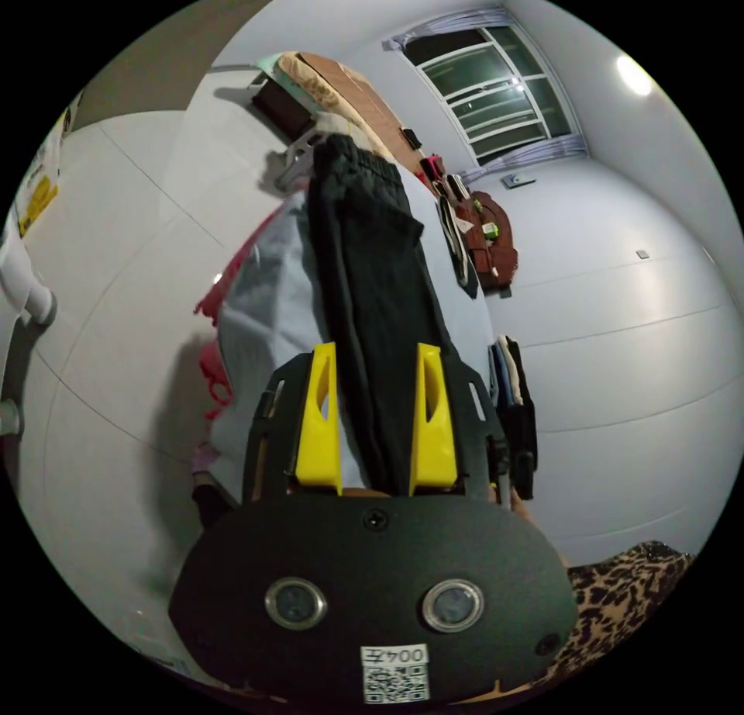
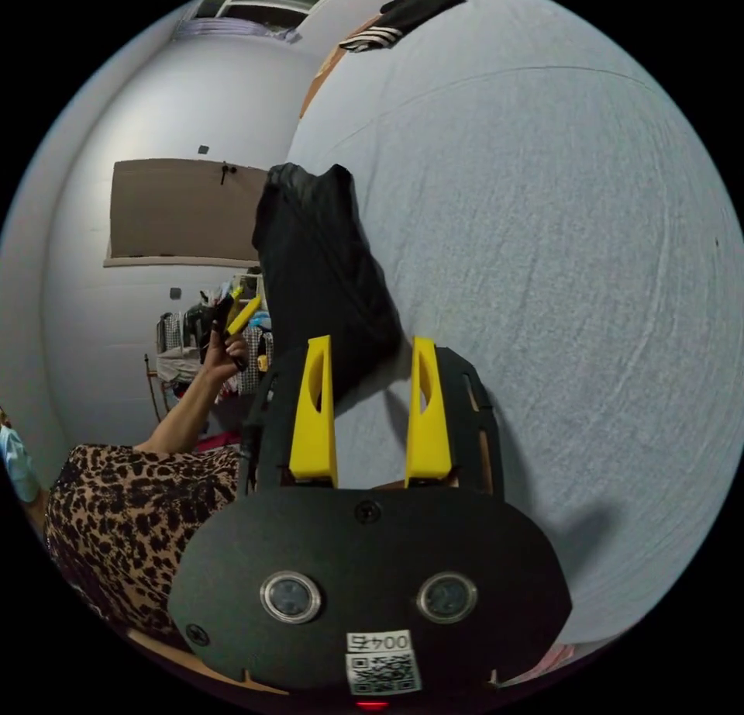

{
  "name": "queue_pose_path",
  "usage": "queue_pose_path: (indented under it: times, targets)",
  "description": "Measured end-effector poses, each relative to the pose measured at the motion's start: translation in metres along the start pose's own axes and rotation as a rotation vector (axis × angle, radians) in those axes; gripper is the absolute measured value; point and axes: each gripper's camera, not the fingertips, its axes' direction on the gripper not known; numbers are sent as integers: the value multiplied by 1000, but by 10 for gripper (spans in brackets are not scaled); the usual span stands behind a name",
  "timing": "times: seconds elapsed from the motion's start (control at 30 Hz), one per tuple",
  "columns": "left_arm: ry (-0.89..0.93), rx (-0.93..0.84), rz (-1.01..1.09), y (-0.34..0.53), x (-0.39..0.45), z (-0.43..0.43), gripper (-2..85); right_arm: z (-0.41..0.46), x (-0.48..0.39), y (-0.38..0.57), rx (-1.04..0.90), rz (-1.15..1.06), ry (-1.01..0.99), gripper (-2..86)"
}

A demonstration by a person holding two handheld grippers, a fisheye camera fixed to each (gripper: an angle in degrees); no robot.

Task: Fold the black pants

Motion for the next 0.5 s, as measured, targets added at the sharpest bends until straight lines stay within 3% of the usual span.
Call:
queue_pose_path:
  times: [0.27, 0.5]
  targets:
    - [-86, 8, 87, -134, 2, 20, 166, -24, 52, 68, 141, 200, -160, 136]
    - [-23, -57, 107, -188, 1, 43, 173, -3, 53, 80, 154, 205, -268, 130]
